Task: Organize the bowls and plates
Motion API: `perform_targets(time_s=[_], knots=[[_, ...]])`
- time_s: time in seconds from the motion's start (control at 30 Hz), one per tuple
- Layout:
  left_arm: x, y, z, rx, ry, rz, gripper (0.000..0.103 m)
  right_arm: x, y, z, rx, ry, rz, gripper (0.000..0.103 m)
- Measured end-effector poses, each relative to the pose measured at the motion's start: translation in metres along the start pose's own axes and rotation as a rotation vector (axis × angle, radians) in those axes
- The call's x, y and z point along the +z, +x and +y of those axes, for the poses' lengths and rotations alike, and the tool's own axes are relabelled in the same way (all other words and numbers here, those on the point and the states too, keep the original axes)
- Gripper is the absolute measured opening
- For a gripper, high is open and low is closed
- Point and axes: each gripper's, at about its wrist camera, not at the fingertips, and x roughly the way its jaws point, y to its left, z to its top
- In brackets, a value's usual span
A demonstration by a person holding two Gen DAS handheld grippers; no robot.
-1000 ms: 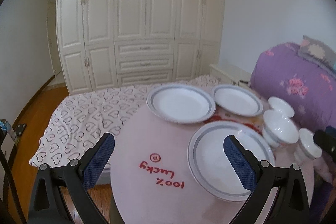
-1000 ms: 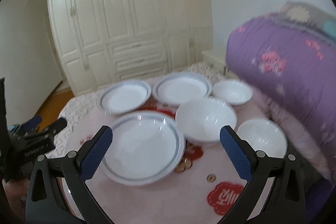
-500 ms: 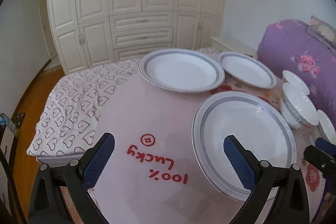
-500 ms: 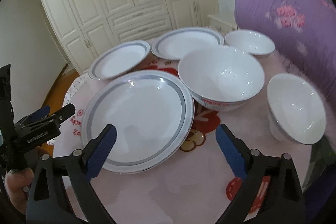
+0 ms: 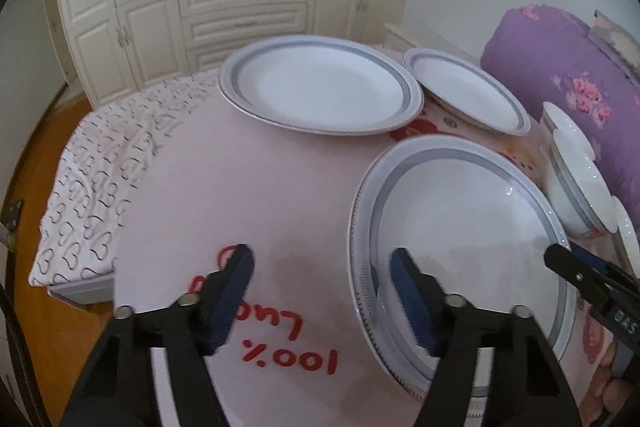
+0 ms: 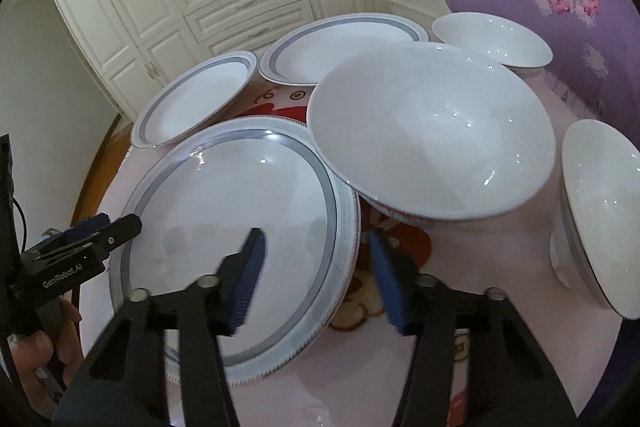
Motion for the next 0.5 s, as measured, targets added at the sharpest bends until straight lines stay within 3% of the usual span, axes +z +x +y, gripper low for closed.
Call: perform_targets(time_s=[0.03,0.17,0.5], knots=[[0.0017,0.0032,0.0005,-0.021,0.001,0.011,0.052,0.0013,0.0032,0.0001,-0.003,0.002,0.006,0.041],[0.0065,0.009,-0.0022,-0.115,0.022,0.025,0.018,0.0003,0.0109,-0.0037,-0.004,0.01,0.029,0.032],[-0.0009,0.0021,0.0072,-0.106,0.001,0.015,0.017,-0.0025,0.0068,-0.0067,0.034,0.042,0.046,0.027]])
